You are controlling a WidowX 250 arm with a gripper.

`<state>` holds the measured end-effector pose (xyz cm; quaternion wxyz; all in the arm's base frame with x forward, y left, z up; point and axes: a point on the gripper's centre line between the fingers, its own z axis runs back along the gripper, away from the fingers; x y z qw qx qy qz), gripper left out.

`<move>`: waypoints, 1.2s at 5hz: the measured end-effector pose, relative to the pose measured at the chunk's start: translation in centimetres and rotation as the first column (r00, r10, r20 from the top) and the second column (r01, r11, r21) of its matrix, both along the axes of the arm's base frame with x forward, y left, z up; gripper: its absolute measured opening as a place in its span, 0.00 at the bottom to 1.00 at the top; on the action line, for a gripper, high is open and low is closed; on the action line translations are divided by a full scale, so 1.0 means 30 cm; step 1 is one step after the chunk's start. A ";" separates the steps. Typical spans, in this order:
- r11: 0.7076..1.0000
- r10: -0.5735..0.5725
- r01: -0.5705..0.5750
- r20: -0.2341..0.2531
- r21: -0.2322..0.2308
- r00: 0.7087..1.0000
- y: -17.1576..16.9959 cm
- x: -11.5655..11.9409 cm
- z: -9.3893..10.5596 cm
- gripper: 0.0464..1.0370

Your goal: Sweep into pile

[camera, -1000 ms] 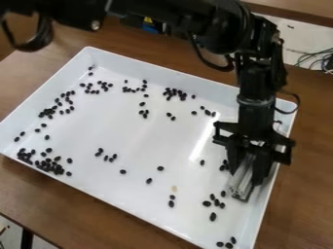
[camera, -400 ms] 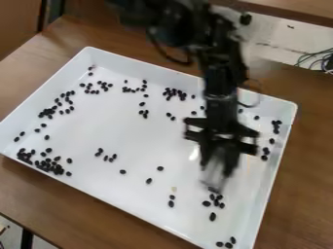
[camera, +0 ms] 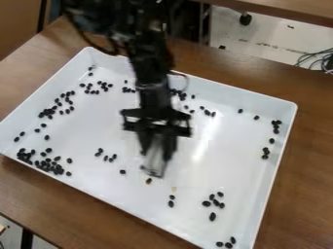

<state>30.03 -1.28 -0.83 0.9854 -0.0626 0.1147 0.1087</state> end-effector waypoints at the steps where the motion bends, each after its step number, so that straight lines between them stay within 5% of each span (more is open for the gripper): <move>1: 0.999 0.053 -0.053 -0.010 0.013 0.999 0.165 -0.037 -0.012 0.32; 3: 0.995 0.088 -0.088 -0.006 0.041 0.996 0.480 -0.107 0.008 0.32; 5: 0.998 -0.009 0.009 -0.005 0.058 1.000 0.461 -0.090 0.036 0.32; 6: 0.997 -0.065 0.062 0.051 0.054 0.997 0.358 -0.038 0.105 0.32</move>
